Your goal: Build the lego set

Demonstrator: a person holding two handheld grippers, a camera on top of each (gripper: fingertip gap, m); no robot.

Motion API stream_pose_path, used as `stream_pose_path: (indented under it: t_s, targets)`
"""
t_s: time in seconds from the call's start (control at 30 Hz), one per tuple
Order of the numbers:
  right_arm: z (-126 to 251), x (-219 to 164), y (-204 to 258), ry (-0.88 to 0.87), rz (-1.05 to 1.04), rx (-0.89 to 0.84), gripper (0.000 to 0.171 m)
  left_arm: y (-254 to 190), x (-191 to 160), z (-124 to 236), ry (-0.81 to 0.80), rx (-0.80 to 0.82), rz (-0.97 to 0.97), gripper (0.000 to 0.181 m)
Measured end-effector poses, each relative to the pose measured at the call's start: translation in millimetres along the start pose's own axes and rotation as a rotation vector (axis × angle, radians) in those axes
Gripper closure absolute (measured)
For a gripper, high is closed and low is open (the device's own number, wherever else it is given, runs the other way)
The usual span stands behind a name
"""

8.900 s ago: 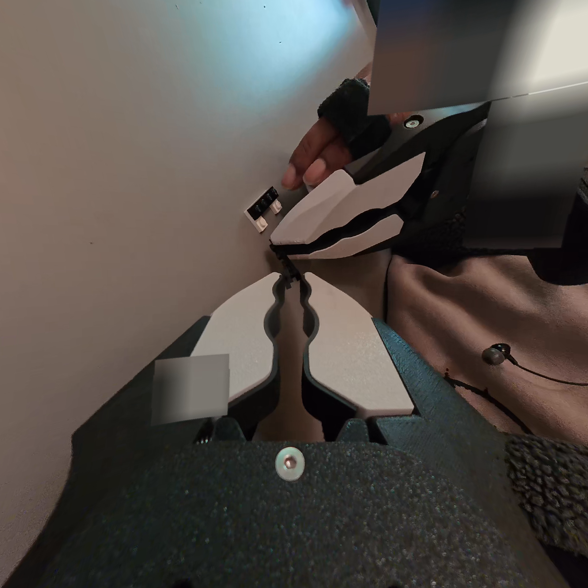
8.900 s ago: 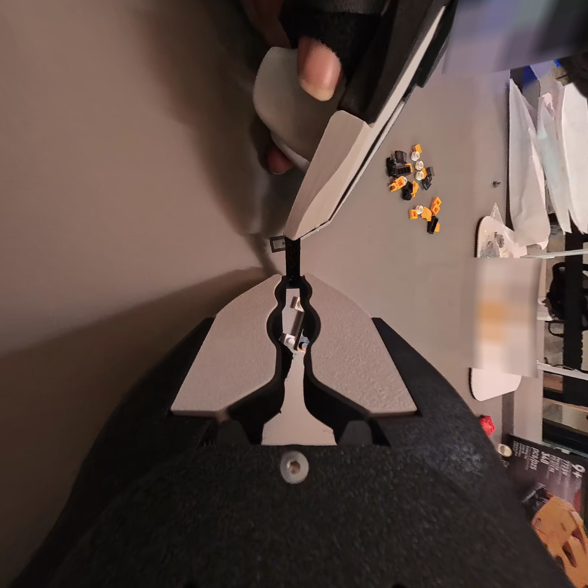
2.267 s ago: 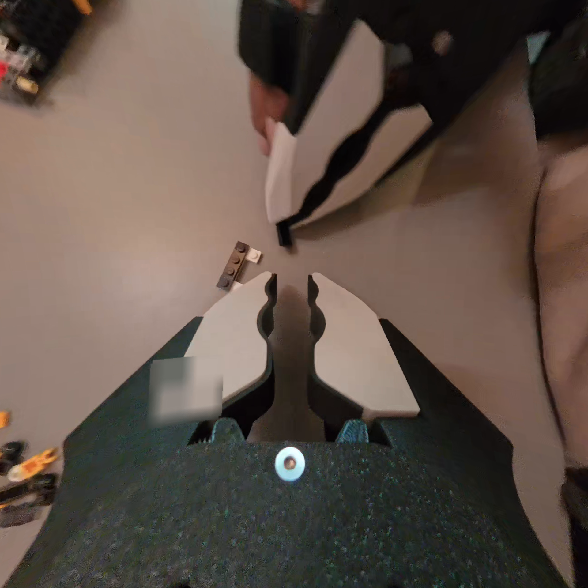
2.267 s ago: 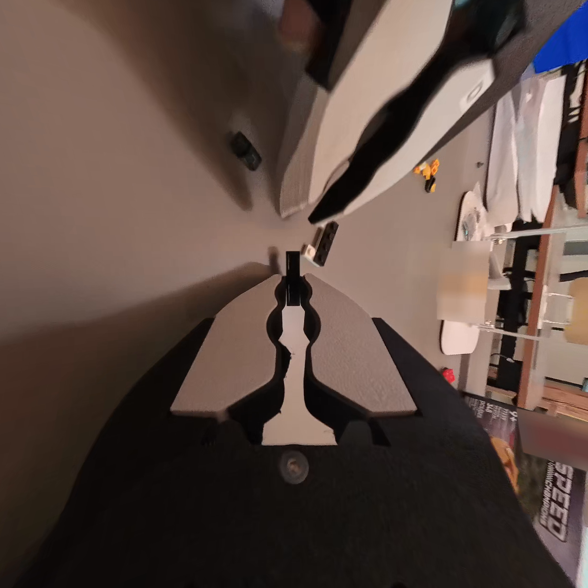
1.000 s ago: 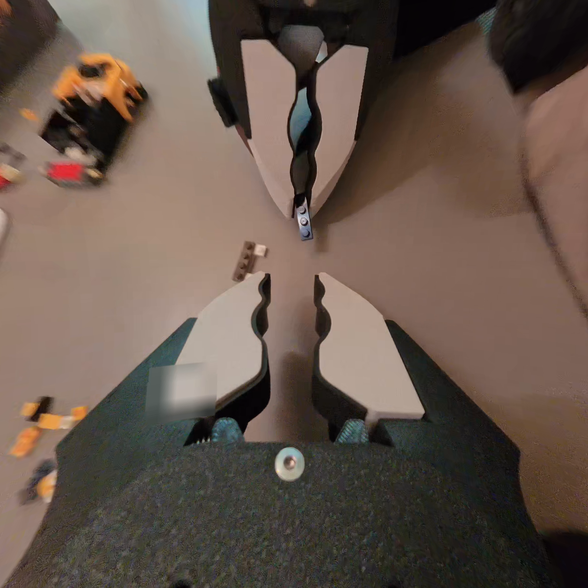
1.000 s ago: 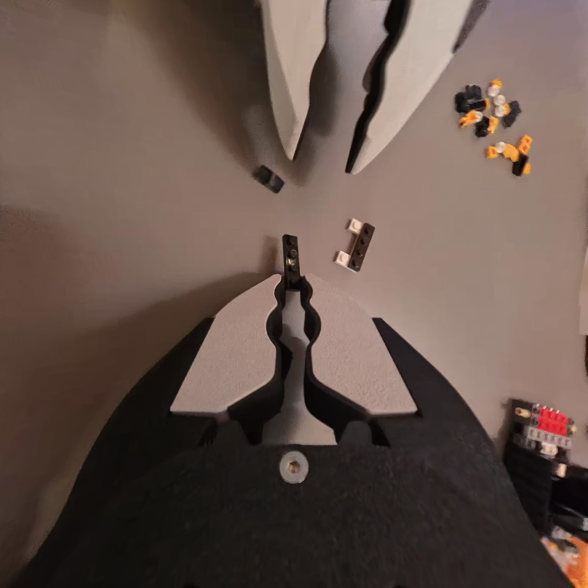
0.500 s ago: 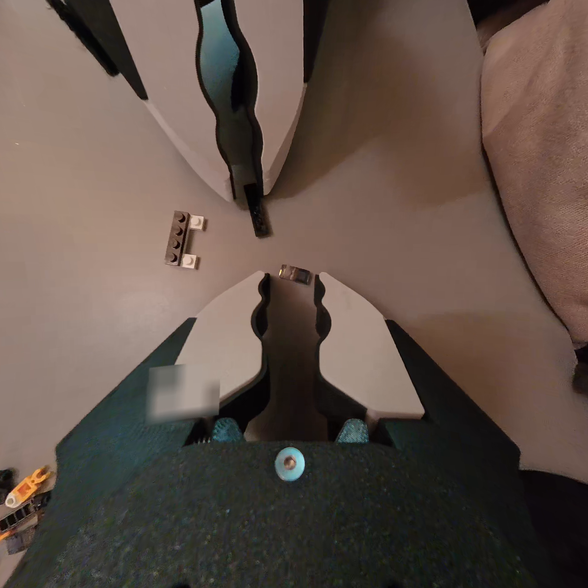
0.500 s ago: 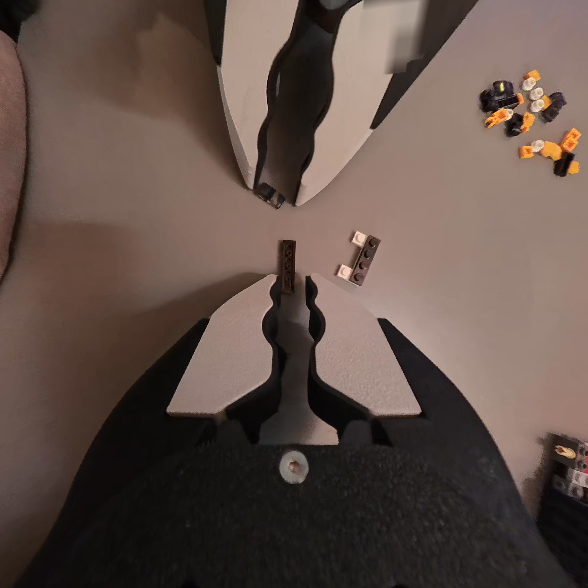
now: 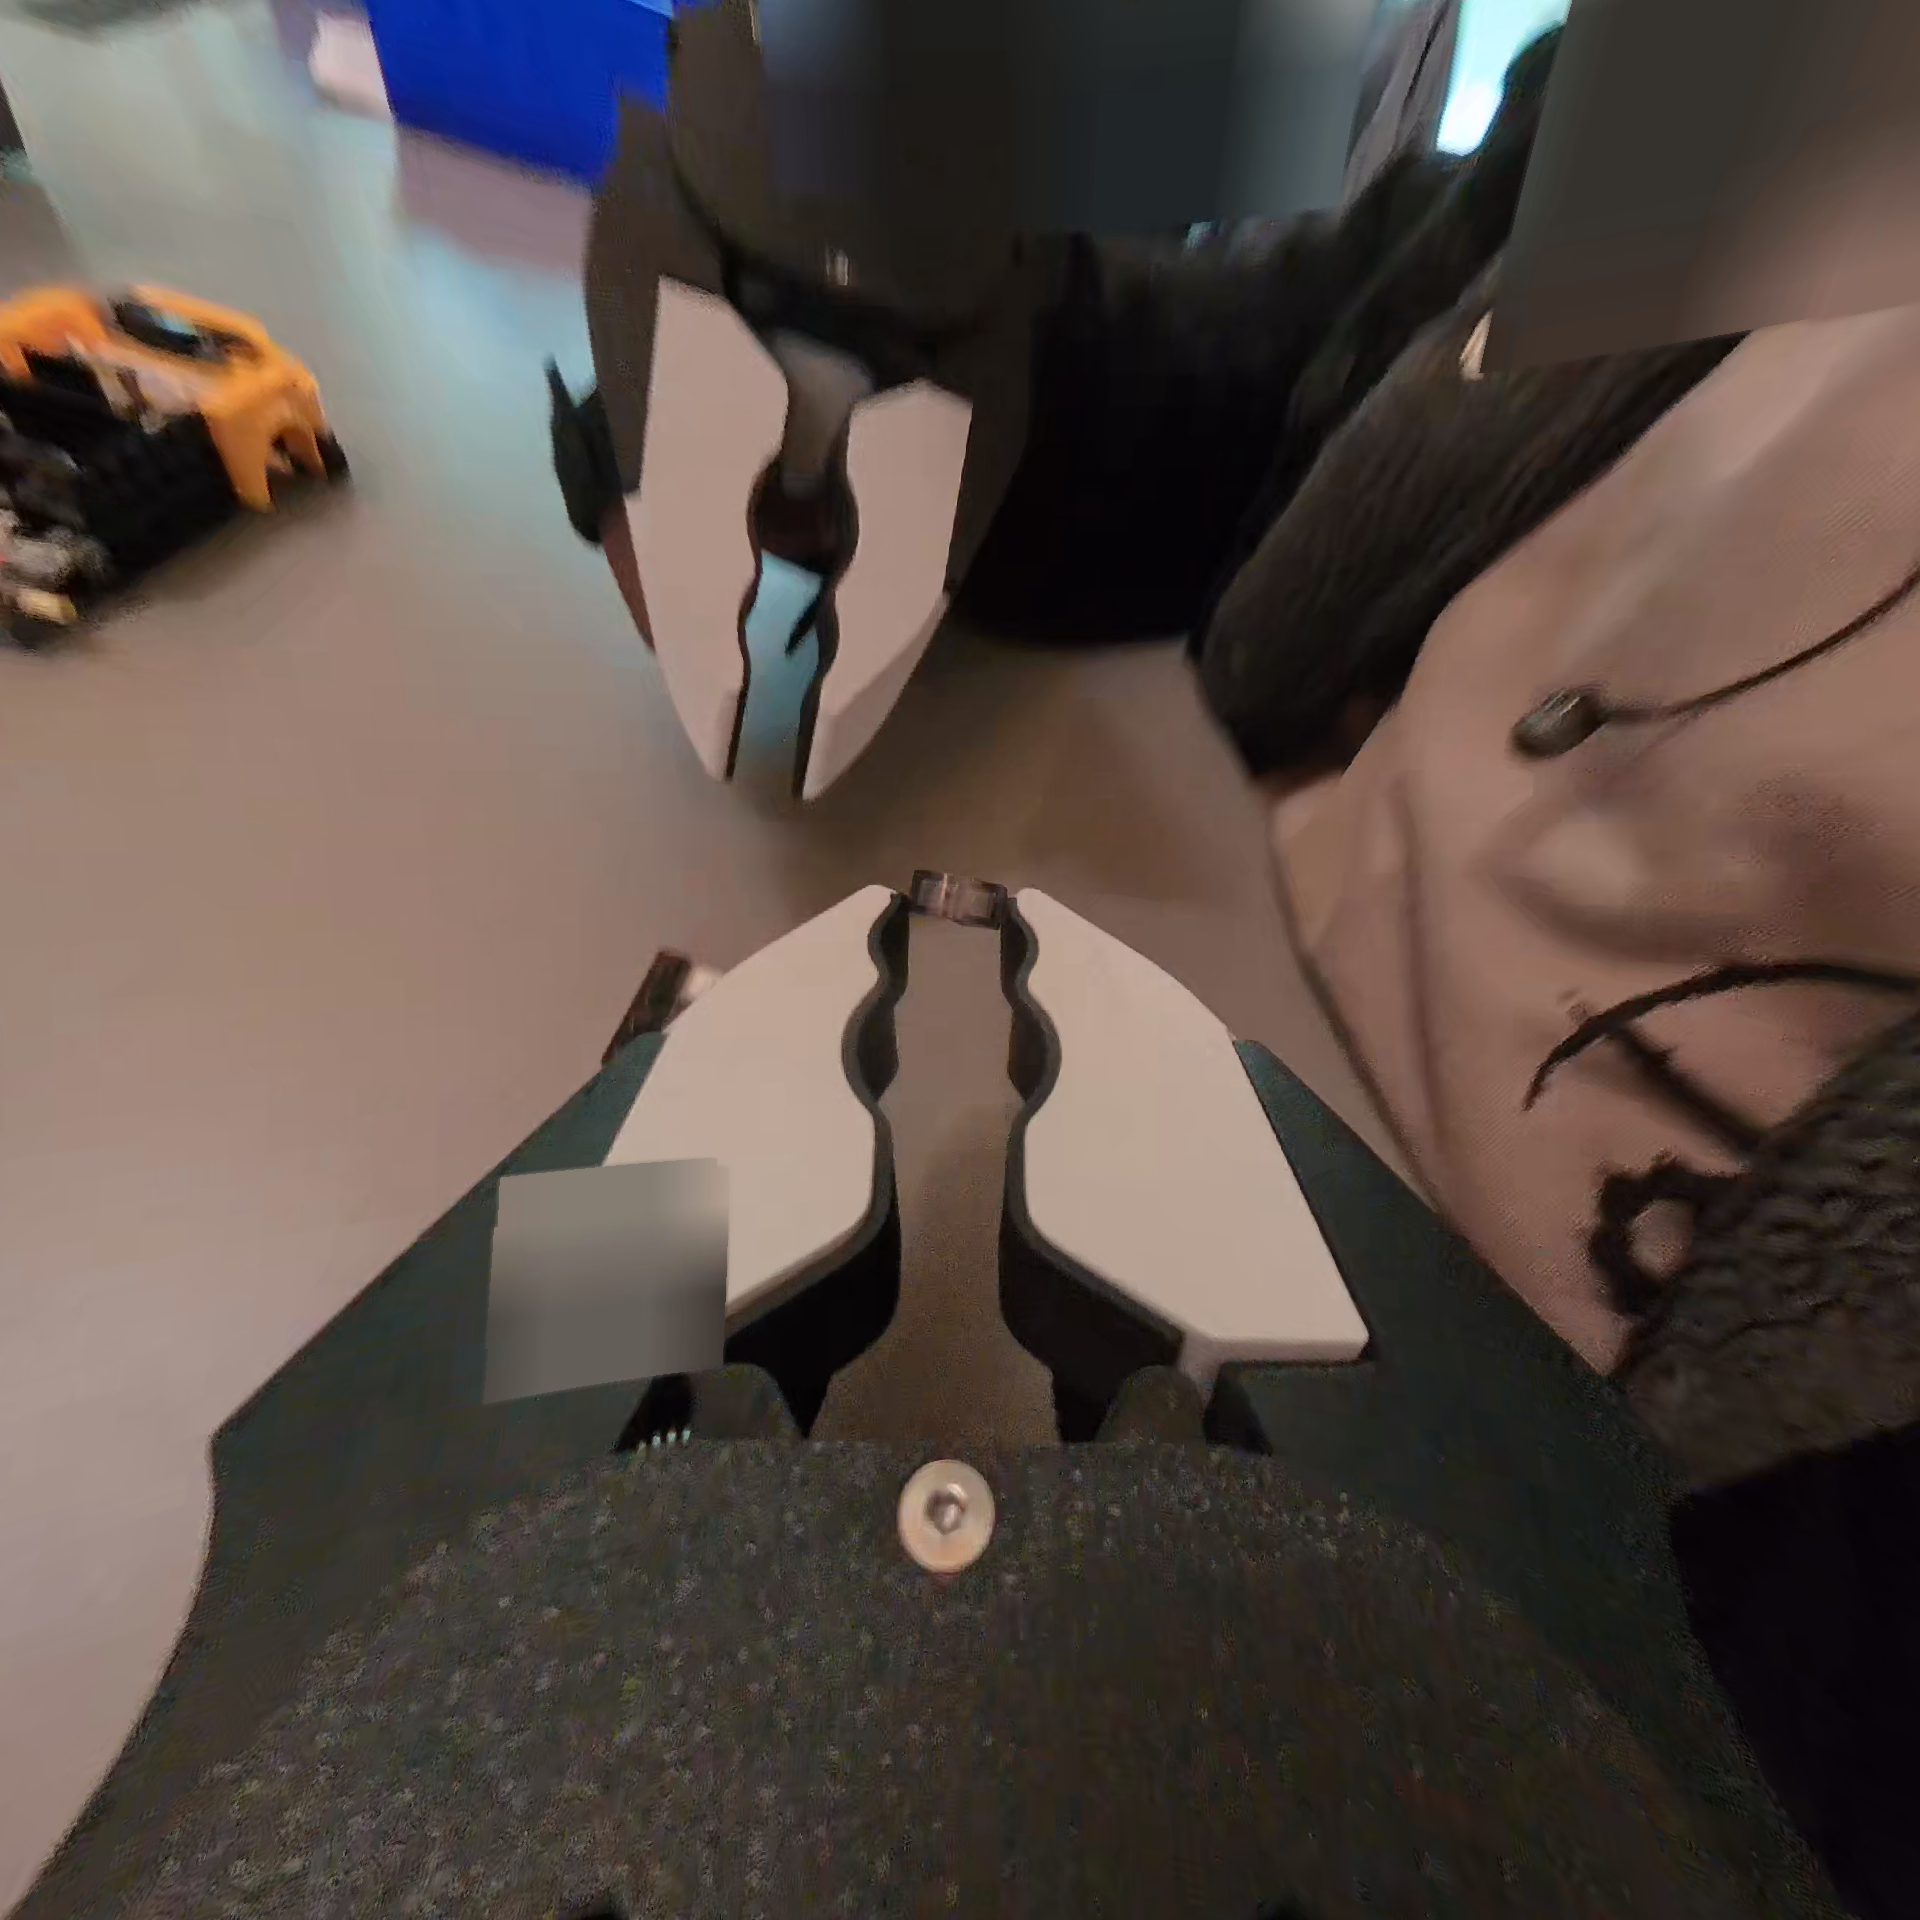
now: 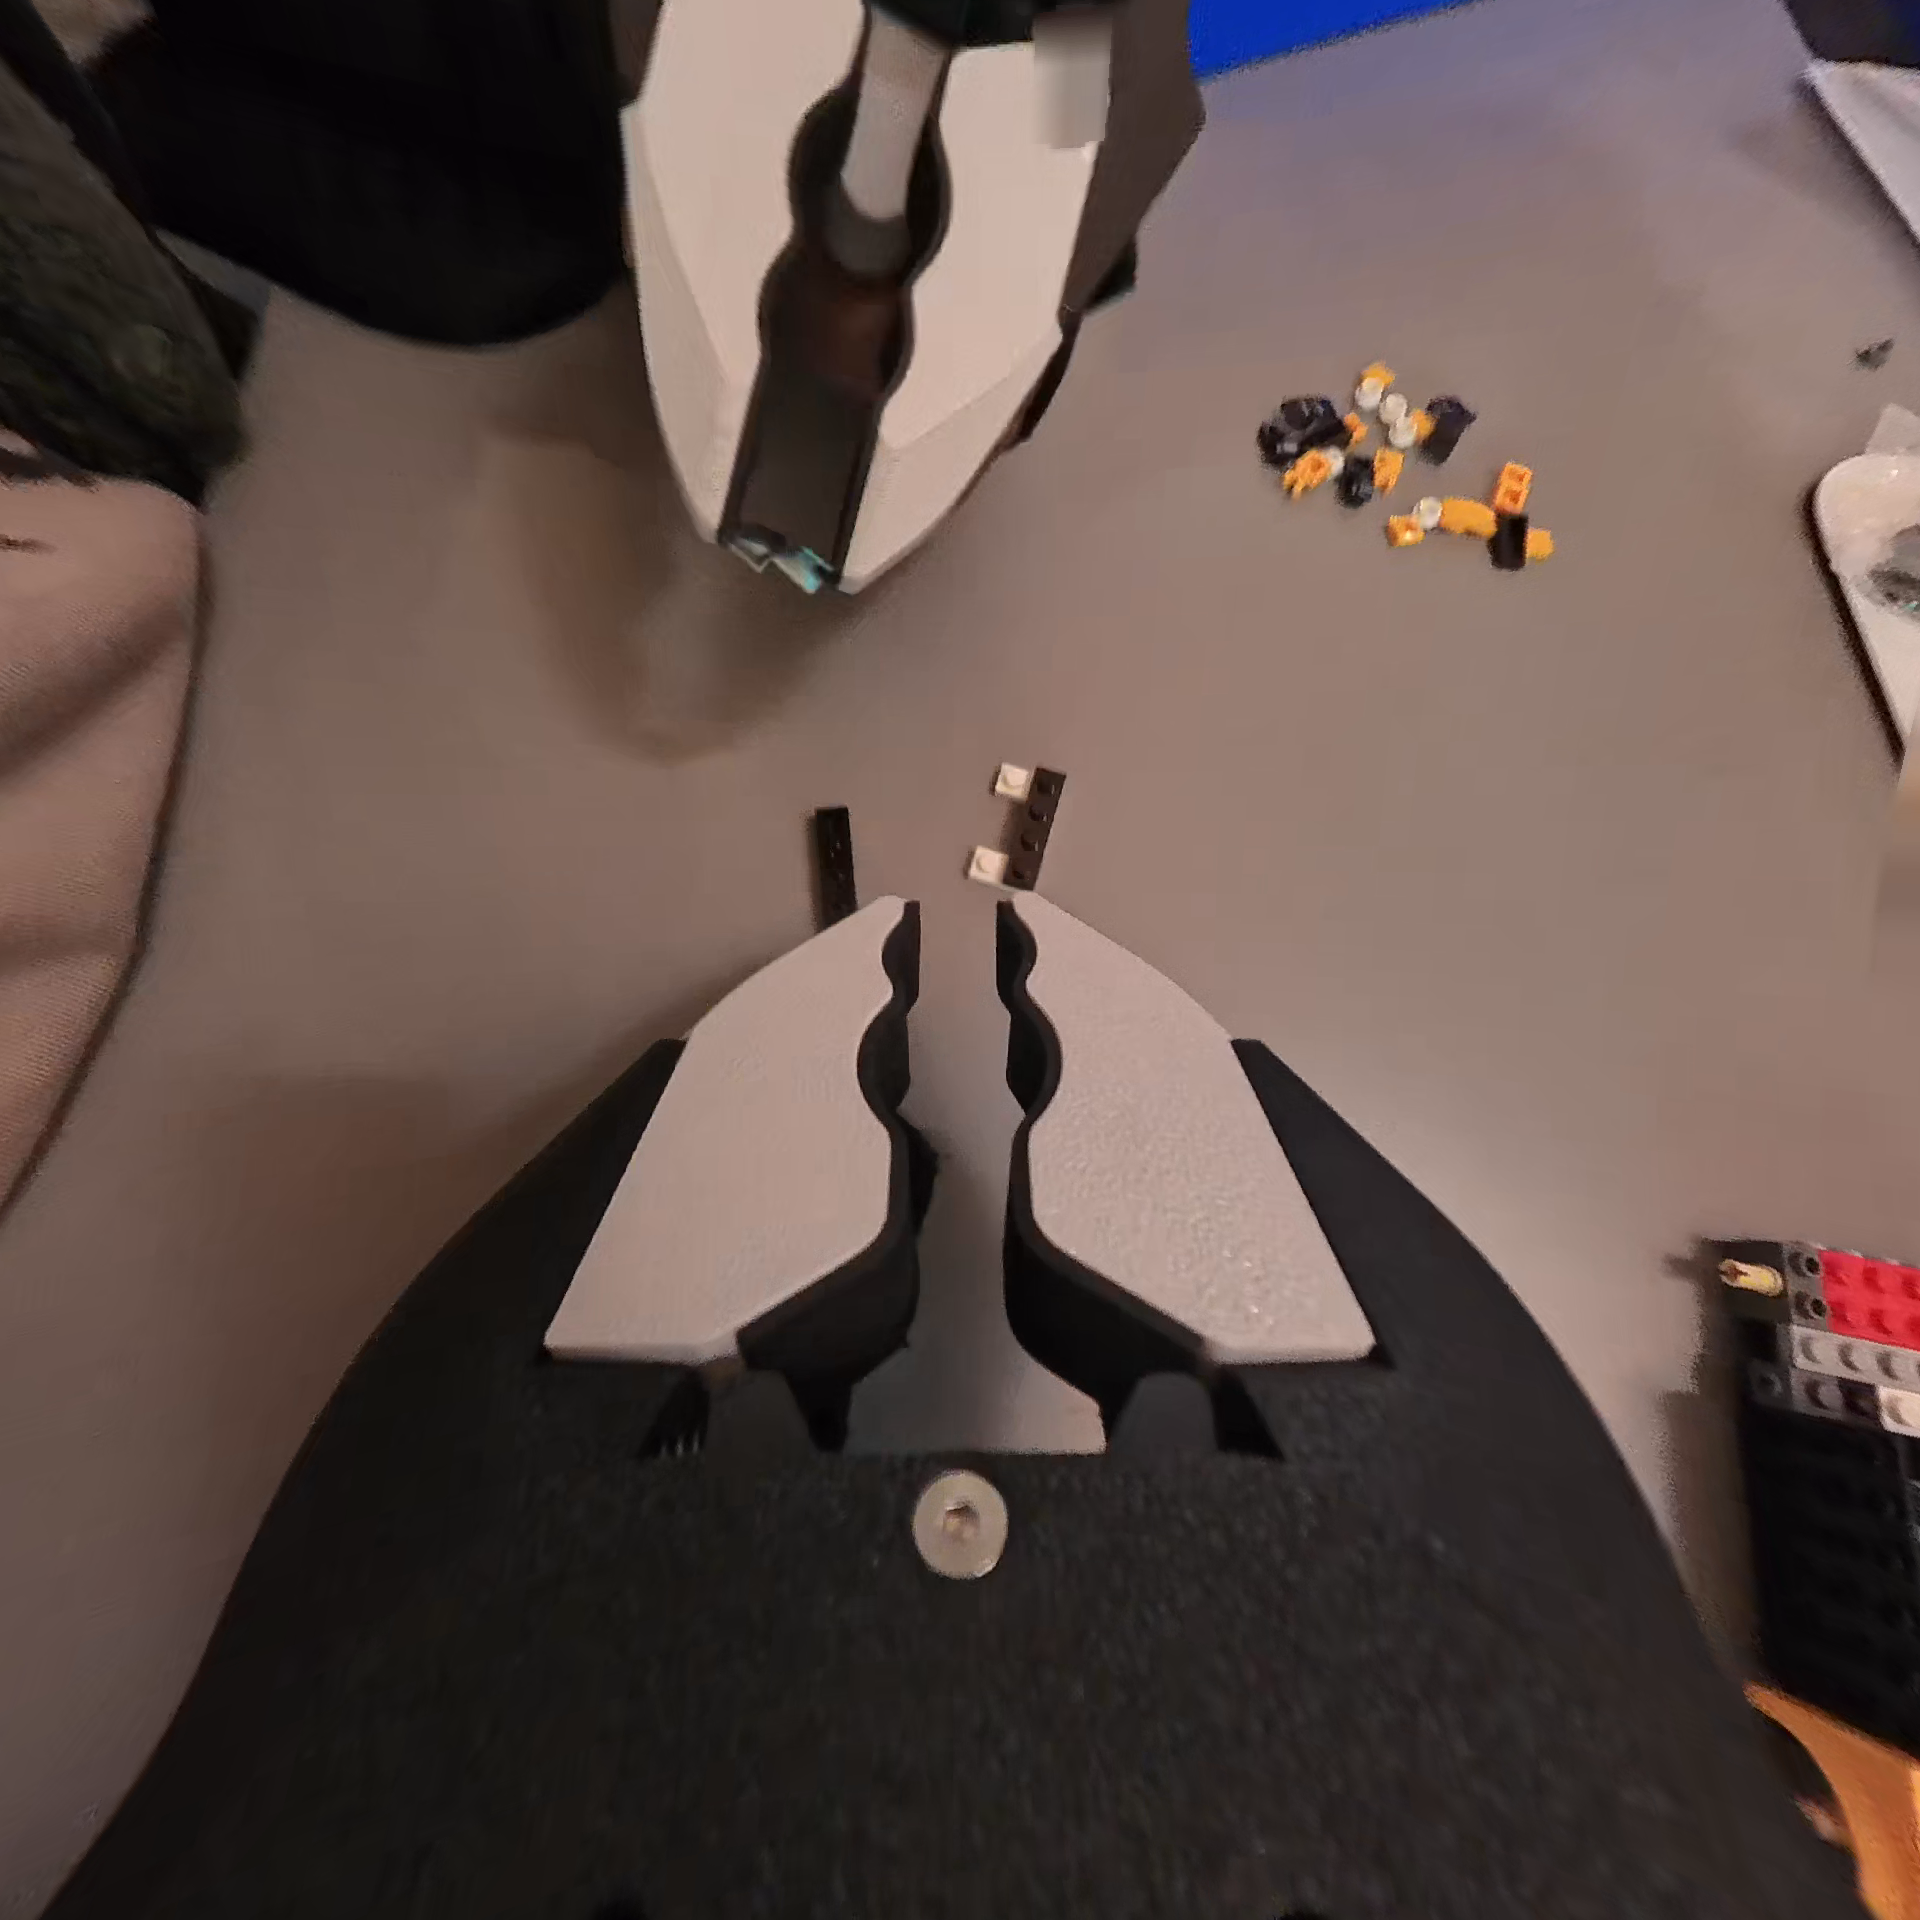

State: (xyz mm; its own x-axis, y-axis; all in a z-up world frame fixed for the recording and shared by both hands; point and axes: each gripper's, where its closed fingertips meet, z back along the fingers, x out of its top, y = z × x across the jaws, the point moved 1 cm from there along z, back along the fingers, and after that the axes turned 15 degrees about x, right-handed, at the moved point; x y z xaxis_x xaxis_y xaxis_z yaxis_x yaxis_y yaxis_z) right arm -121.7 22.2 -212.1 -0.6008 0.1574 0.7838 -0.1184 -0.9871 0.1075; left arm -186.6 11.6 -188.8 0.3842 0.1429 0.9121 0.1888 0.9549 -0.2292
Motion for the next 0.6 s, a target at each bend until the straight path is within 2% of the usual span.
stream_pose_path:
  t_s: [0.03,0.17,0.33,0.47,0.6]
  targets:
    - [2,4,2,-0.033,-0.001,0.016,0.157,0,7,2,-0.043,-0.016,0.034,0.165]
    - [5,10,10,-0.051,0.023,0.035,0.157,5,13,-5,-0.069,-0.001,0.073,0.165]
    - [2,-1,11,0.016,0.016,0.040,0.159,23,-14,-32,0.206,0.280,-0.156,0.166]
    - [-3,-10,10,0.060,-0.003,0.047,0.161,21,-30,-46,0.399,0.442,-0.356,0.165]
    - [-9,-17,11,0.099,-0.007,0.056,0.161,23,-34,-47,0.457,0.526,-0.412,0.165]
